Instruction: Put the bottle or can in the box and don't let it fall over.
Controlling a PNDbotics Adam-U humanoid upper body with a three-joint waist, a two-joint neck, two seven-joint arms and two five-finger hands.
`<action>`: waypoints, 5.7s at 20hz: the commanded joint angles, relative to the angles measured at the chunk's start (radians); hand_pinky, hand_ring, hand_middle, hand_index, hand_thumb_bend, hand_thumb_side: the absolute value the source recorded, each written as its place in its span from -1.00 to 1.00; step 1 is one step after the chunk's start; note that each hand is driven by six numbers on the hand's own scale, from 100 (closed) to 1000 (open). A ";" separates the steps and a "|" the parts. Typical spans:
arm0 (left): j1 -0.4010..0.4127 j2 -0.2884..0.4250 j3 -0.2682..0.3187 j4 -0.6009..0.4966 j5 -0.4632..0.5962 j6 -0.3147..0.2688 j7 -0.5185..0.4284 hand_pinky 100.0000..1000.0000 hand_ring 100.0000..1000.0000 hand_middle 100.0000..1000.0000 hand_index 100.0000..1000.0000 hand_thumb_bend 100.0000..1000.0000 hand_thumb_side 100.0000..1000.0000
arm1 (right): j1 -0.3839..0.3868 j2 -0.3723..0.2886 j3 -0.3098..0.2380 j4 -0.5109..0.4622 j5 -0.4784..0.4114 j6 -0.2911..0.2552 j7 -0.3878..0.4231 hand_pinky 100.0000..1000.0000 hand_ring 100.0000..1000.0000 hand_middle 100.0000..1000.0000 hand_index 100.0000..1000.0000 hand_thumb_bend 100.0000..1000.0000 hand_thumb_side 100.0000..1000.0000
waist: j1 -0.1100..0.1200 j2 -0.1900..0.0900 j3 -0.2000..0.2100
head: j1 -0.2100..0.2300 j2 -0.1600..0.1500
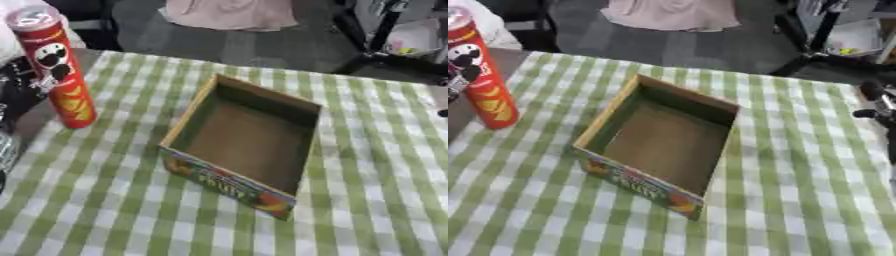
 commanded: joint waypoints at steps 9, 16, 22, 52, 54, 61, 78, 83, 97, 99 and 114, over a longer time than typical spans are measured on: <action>-0.034 0.020 0.011 0.009 -0.010 0.006 0.025 1.00 0.72 0.52 0.74 0.72 -0.03 | -0.018 -0.019 -0.005 -0.012 -0.002 0.010 0.000 -0.04 0.72 1.00 0.52 1.00 -0.02 | 0.009 -0.009 -0.006 | 0.005 -0.020; -0.043 0.018 0.012 0.030 -0.024 0.022 0.050 1.00 0.73 0.52 0.75 0.73 -0.03 | -0.020 -0.017 -0.006 -0.014 -0.003 0.010 0.002 -0.04 0.72 1.00 0.52 1.00 -0.02 | 0.008 -0.003 -0.010 | 0.009 -0.026; -0.050 0.017 0.013 0.034 -0.024 0.026 0.066 1.00 0.71 0.50 0.73 0.73 -0.05 | -0.022 -0.015 -0.005 -0.015 -0.006 0.010 0.006 -0.04 0.72 1.00 0.52 1.00 -0.02 | 0.009 0.000 -0.014 | 0.010 -0.032; -0.081 0.002 0.013 0.034 -0.001 0.006 0.107 1.00 0.66 0.39 0.62 0.72 -0.07 | -0.029 -0.016 -0.006 -0.004 -0.013 0.018 0.017 -0.05 0.70 1.00 0.52 1.00 -0.02 | 0.009 0.030 -0.032 | 0.021 -0.054; -0.083 0.001 0.012 0.032 -0.001 0.003 0.103 1.00 0.64 0.36 0.60 0.68 -0.10 | -0.029 -0.015 -0.006 -0.004 -0.013 0.019 0.017 -0.05 0.70 1.00 0.51 1.00 -0.02 | 0.010 0.031 -0.033 | 0.021 -0.054; -0.090 -0.003 0.011 0.038 -0.002 0.003 0.096 1.00 0.59 0.31 0.57 0.53 -0.22 | -0.030 -0.013 -0.007 -0.003 -0.013 0.023 0.017 -0.05 0.70 1.00 0.51 1.00 -0.02 | 0.009 0.033 -0.036 | 0.023 -0.057; -0.119 -0.009 0.015 0.064 -0.003 0.011 0.142 1.00 0.56 0.32 0.57 0.48 -0.24 | -0.032 -0.009 -0.006 0.001 -0.017 0.026 0.024 -0.05 0.70 1.00 0.51 1.00 -0.02 | 0.013 0.045 -0.052 | 0.031 -0.082; -0.121 -0.009 0.016 0.068 0.012 0.007 0.148 1.00 0.39 0.16 0.52 0.37 -0.33 | -0.030 -0.009 -0.007 0.003 -0.018 0.028 0.024 -0.05 0.70 1.00 0.51 1.00 -0.02 | 0.014 0.047 -0.053 | 0.031 -0.077; -0.126 -0.012 0.020 0.074 0.081 -0.011 0.190 0.73 -0.07 -0.08 0.26 -0.13 -0.63 | -0.026 -0.004 -0.009 0.004 -0.022 0.029 0.026 -0.05 0.69 1.00 0.51 1.00 -0.02 | 0.015 0.048 -0.056 | 0.032 -0.078; -0.127 -0.013 0.021 0.074 0.092 -0.018 0.196 0.67 -0.11 -0.11 0.17 -0.19 -0.66 | -0.025 -0.002 -0.010 0.003 -0.023 0.030 0.027 -0.05 0.69 1.00 0.51 1.00 -0.02 | 0.015 0.047 -0.057 | 0.032 -0.080; -0.127 -0.012 0.014 0.057 0.061 -0.044 0.183 0.04 -0.83 -0.79 -0.56 -1.00 -1.00 | -0.018 0.001 -0.015 0.004 -0.030 0.031 0.027 -0.05 0.68 1.00 0.51 1.00 -0.02 | 0.017 0.045 -0.061 | 0.036 -0.074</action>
